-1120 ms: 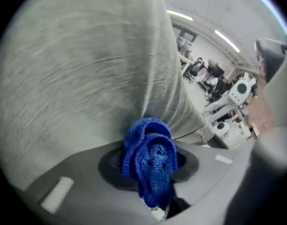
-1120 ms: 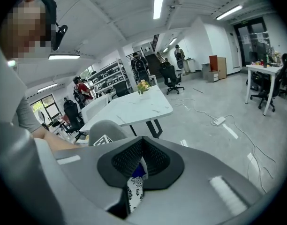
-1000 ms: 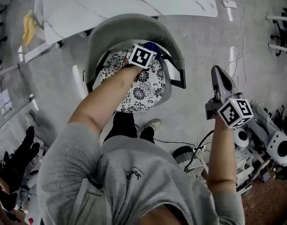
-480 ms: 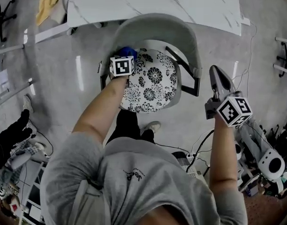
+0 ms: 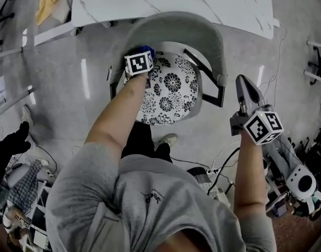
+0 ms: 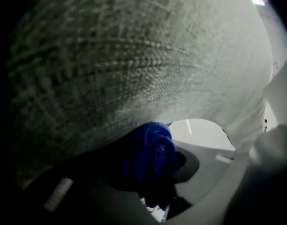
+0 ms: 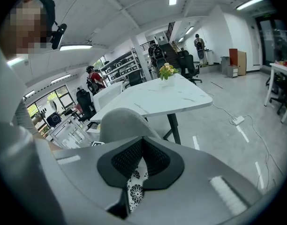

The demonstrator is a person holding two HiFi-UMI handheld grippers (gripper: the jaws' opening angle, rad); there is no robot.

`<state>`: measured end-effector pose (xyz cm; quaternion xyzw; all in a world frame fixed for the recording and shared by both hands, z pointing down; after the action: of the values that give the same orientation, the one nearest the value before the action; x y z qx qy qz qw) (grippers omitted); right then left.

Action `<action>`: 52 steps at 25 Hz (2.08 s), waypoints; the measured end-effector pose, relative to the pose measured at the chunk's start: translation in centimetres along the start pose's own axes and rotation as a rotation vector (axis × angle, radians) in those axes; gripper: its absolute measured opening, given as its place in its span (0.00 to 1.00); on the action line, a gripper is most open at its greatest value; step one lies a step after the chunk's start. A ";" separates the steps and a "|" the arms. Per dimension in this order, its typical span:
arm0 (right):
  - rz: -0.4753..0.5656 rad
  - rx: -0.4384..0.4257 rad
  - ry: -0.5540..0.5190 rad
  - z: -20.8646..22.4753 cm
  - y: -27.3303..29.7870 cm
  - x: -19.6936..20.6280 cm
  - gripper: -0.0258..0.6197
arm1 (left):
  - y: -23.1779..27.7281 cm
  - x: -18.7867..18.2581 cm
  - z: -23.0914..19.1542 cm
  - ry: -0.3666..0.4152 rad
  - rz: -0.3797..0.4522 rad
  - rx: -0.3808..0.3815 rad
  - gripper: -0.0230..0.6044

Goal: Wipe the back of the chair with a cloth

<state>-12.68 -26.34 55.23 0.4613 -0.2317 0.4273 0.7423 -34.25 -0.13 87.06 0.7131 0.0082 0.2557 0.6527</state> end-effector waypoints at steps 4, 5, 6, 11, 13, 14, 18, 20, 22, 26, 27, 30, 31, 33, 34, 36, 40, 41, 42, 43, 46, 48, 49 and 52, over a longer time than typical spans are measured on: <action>0.014 0.022 0.008 0.7 -0.9 0.2 0.04 | 0.5 -0.7 1.5 0.065 0.028 0.021 0.31; 0.019 0.027 0.011 0.9 -1.2 0.2 0.04 | 0.5 -1.0 2.1 0.088 0.038 0.030 0.31; 0.023 0.033 0.013 1.1 -1.4 0.3 0.04 | 0.5 -1.3 2.8 0.113 0.048 0.040 0.31; 0.035 0.056 0.024 2.3 -2.8 0.4 0.04 | 0.6 -2.7 6.7 0.244 0.104 0.084 0.31; 0.050 0.072 0.032 2.9 -3.8 0.5 0.04 | 0.3 -3.6 8.7 0.291 0.144 0.111 0.31; 0.060 0.079 0.036 3.3 -4.2 0.6 0.04 | 0.3 -3.7 9.7 0.320 0.155 0.127 0.31; 0.075 0.111 0.053 4.3 -5.7 0.7 0.04 | 0.7 -3.2 13.7 0.433 0.167 0.209 0.31; 0.081 0.126 0.064 4.6 -6.4 0.9 0.04 | 0.6 -3.1 15.6 0.473 0.174 0.243 0.31; 0.090 0.140 0.074 4.9 -7.4 1.3 0.04 | 0.4 -2.7 17.4 0.520 0.184 0.273 0.31; 0.095 0.167 0.081 5.3 -9.2 2.0 0.04 | 0.1 -1.6 21.0 0.621 0.204 0.331 0.31; 0.096 0.174 0.081 5.3 -9.7 2.2 0.04 | 0.0 -1.4 21.8 0.645 0.206 0.343 0.31; 0.098 0.192 0.078 5.2 -11.0 2.5 0.04 | -0.6 0.0 23.8 0.751 0.219 0.388 0.31; 0.099 0.196 0.075 5.1 -11.3 2.5 0.04 | -0.9 0.5 24.4 0.792 0.226 0.406 0.31; 0.100 0.198 0.066 4.8 -11.7 2.6 0.04 | -1.6 1.5 25.8 0.877 0.241 0.447 0.31; 0.101 0.197 0.062 4.5 -11.9 2.6 0.04 | -2.0 2.1 26.6 0.926 0.249 0.468 0.31; 0.106 0.195 0.058 4.0 -12.1 2.8 0.04 | -2.7 3.6 27.8 1.021 0.268 0.510 0.31; 0.123 0.207 0.052 3.1 -13.1 3.4 0.04 | -3.8 5.1 28.2 1.175 0.320 0.557 0.31; 0.128 0.211 0.051 2.8 -13.5 3.5 0.04 | -4.1 5.2 27.7 1.199 0.330 0.552 0.31; 0.135 0.215 0.050 2.4 -14.0 3.7 0.04 | -4.5 5.1 27.0 1.209 0.335 0.540 0.31; 0.142 0.218 0.051 2.0 -14.5 3.9 0.04 | -5.0 4.8 26.0 1.197 0.330 0.523 0.31; 0.171 0.224 0.060 0.7 -16.3 4.3 0.04 | -6.9 3.8 22.3 1.090 0.288 0.468 0.31; 0.194 0.221 0.058 -0.3 -17.8 4.6 0.04 | -9.2 3.2 19.7 1.030 0.276 0.451 0.31; 0.206 0.221 0.056 -0.7 -18.6 4.6 0.04 | -10.7 2.9 18.6 1.008 0.278 0.451 0.31; 0.247 0.240 0.046 -1.9 -21.6 4.4 0.04 | -15.7 2.1 17.3 0.967 0.307 0.481 0.31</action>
<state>7.84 -27.31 47.11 0.5048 -0.2170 0.5501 0.6289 -20.84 -13.12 72.83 0.6365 0.2606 0.6364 0.3491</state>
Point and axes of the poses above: the fingertips, and each gripper's own axes: y forward along the fingers, z to its right, x out of its underside, the point moved 6 cm from there along -y, backward along the fingers, and after that the axes turned 15 degrees about -x, right-handed, at the moved point
